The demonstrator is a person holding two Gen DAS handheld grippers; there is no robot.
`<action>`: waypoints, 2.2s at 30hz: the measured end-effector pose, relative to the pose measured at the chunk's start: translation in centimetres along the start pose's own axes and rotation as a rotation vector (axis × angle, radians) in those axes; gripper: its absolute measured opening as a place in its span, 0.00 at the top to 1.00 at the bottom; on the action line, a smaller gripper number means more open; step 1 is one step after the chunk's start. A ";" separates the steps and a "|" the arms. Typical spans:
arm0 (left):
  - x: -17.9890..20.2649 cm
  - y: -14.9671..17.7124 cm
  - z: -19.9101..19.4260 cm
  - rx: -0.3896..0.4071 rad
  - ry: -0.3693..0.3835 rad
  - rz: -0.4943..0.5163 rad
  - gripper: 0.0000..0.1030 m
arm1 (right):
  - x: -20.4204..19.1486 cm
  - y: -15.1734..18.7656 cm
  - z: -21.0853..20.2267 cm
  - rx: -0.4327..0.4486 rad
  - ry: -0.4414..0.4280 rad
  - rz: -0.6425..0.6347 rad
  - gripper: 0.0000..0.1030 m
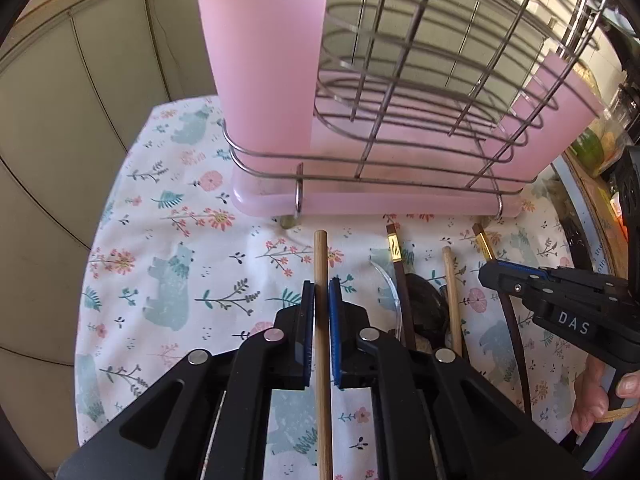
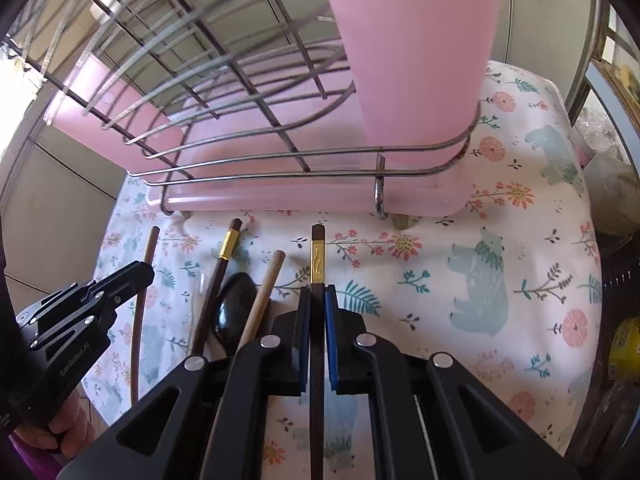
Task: Organize utensils
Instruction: 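Lift both held chopsticks upright above the pink cup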
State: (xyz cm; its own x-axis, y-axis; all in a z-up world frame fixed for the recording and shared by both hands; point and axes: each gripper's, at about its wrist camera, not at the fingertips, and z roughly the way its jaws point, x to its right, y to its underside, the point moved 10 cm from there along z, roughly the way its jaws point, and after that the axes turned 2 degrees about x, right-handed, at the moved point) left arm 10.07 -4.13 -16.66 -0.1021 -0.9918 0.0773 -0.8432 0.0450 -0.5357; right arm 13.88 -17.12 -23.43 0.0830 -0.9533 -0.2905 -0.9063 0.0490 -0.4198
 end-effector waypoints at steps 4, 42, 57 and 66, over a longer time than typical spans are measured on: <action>0.2 -0.7 -1.8 0.050 -0.011 -0.005 0.94 | -0.5 0.0 -1.9 0.053 -0.019 0.004 0.94; -2.8 -4.2 -15.9 0.436 0.080 -0.112 0.94 | -2.0 -2.0 -17.8 0.491 -0.045 -0.047 0.94; -2.9 -8.7 -21.6 0.573 0.106 -0.100 0.94 | -2.7 -5.9 -23.2 0.622 -0.028 -0.084 0.94; -3.0 -13.2 -25.6 0.618 0.149 -0.103 0.94 | -3.4 -10.0 -27.6 0.681 -0.072 -0.081 0.94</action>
State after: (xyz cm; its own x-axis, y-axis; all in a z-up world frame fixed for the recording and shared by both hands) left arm 8.02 1.35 11.74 -0.1465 -0.9579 0.2467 -0.3980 -0.1712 -0.9013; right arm 11.17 -22.64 5.48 0.1880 -0.9409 -0.2815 -0.4359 0.1769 -0.8824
